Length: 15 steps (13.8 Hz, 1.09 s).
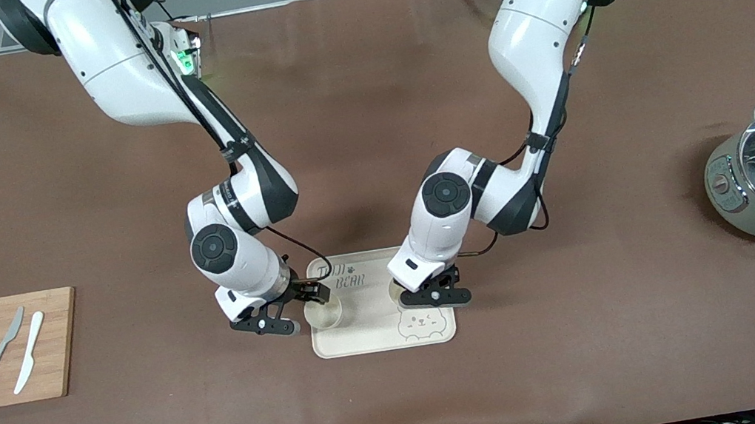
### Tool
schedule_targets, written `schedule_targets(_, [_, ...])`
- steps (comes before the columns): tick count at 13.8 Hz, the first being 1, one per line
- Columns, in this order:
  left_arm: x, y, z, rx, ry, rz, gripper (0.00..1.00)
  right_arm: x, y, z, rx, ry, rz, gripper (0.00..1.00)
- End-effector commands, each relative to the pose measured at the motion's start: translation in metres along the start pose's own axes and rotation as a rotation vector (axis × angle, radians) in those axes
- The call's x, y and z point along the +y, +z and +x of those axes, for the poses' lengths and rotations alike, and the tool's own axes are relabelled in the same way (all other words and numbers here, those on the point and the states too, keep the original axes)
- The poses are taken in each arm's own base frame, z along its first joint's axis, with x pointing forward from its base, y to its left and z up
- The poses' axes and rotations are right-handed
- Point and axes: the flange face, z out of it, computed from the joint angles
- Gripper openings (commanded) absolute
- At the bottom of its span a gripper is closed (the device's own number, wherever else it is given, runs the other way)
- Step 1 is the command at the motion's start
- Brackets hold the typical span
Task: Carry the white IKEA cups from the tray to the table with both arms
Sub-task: 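Grasp the second cup with the right gripper and lift both cups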
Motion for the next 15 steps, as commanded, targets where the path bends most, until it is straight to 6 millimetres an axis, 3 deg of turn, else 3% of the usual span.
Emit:
schedule_targets(1, [-0.025, -0.052, 0.008, -0.064, -0.016, 0.084, 0.0, -0.006, 0.001, 0.003, 0.023, -0.002, -0.01, 0.46])
schedule_targets(5, [-0.09, -0.12, -0.012, -0.119, 0.01, 0.121, 0.0, -0.016, -0.005, 0.001, 0.035, -0.016, 0.0, 0.0])
schedule_targets(10, [-0.226, -0.156, -0.07, -0.099, 0.148, 0.056, 0.0, -0.024, -0.019, 0.005, 0.046, -0.02, 0.017, 0.0])
schedule_targets(13, [-0.291, -0.159, -0.105, -0.108, 0.235, 0.032, 0.0, -0.015, -0.036, 0.018, 0.065, -0.012, 0.024, 0.0])
schedule_targets(15, [-0.33, -0.149, -0.128, -0.097, 0.295, 0.017, 0.0, 0.005, -0.056, 0.041, 0.084, -0.003, -0.002, 0.0])
